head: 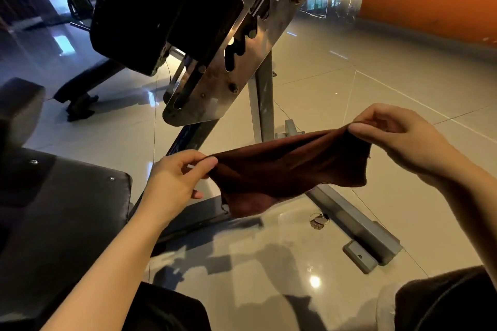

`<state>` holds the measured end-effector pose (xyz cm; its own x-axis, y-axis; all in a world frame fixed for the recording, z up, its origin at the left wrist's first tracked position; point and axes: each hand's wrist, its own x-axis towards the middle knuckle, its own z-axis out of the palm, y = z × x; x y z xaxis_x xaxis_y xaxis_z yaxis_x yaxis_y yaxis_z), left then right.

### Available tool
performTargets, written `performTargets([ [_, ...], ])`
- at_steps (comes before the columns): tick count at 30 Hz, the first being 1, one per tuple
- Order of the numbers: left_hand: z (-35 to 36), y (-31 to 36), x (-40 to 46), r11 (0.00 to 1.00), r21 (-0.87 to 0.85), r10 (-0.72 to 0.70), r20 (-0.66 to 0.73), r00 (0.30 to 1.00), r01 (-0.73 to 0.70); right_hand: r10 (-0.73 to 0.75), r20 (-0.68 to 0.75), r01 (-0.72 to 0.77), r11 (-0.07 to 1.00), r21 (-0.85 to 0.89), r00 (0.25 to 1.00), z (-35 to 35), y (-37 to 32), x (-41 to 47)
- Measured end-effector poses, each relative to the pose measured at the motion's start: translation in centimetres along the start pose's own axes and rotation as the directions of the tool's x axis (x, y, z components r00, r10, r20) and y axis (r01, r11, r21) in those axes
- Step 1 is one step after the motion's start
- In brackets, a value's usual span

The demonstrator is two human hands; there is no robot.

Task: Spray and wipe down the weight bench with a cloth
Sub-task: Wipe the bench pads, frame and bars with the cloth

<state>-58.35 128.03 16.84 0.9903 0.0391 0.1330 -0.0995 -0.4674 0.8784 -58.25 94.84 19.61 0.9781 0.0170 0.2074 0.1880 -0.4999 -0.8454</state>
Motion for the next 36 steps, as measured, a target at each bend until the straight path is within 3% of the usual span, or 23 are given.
performTargets([
  [3,0.2,0.3,0.2,1.000,-0.006,0.011,-0.049,0.999,-0.012,0.020,0.044,-0.030,0.974,0.224,0.999,0.1,0.3,0.3],
  [7,1.1,0.6,0.8,0.988,-0.117,-0.093,0.059,0.994,0.100,0.129,0.057,-0.138,0.965,0.221,0.990,1.1,1.1,1.3],
  [11,0.9,0.2,1.4,0.968,-0.155,-0.188,0.065,0.980,0.196,0.223,-0.047,-0.207,0.951,0.230,0.974,0.9,1.6,2.2],
  [14,1.8,0.1,1.3,0.931,-0.206,-0.277,0.146,0.950,0.303,0.282,-0.088,-0.252,0.934,0.252,0.955,1.5,2.3,2.6],
  [17,2.5,0.3,1.0,0.914,-0.244,-0.300,0.132,0.945,0.324,0.287,-0.131,-0.239,0.925,0.295,0.949,2.1,2.5,2.7],
  [21,3.1,0.6,0.6,0.932,-0.199,-0.288,0.102,0.952,0.303,0.254,-0.203,-0.215,0.957,0.194,0.946,2.4,2.8,3.0],
  [25,5.2,1.2,0.1,0.899,-0.232,-0.349,0.130,0.928,0.371,0.231,-0.331,-0.228,0.972,0.050,0.915,4.3,2.1,2.8],
  [28,6.8,2.0,-0.4,0.802,-0.388,-0.398,0.222,0.890,0.455,0.181,-0.202,-0.182,0.983,0.012,0.962,7.4,-0.3,1.1],
  [32,8.0,2.7,-1.2,0.761,-0.481,-0.306,0.325,0.895,0.435,0.036,0.054,-0.033,0.998,-0.055,0.998,11.5,-2.4,-2.4],
  [36,7.6,3.1,-1.7,0.696,-0.560,-0.252,0.395,0.884,0.449,0.039,0.043,-0.039,0.999,-0.004,0.998,11.5,-1.8,-3.0],
])
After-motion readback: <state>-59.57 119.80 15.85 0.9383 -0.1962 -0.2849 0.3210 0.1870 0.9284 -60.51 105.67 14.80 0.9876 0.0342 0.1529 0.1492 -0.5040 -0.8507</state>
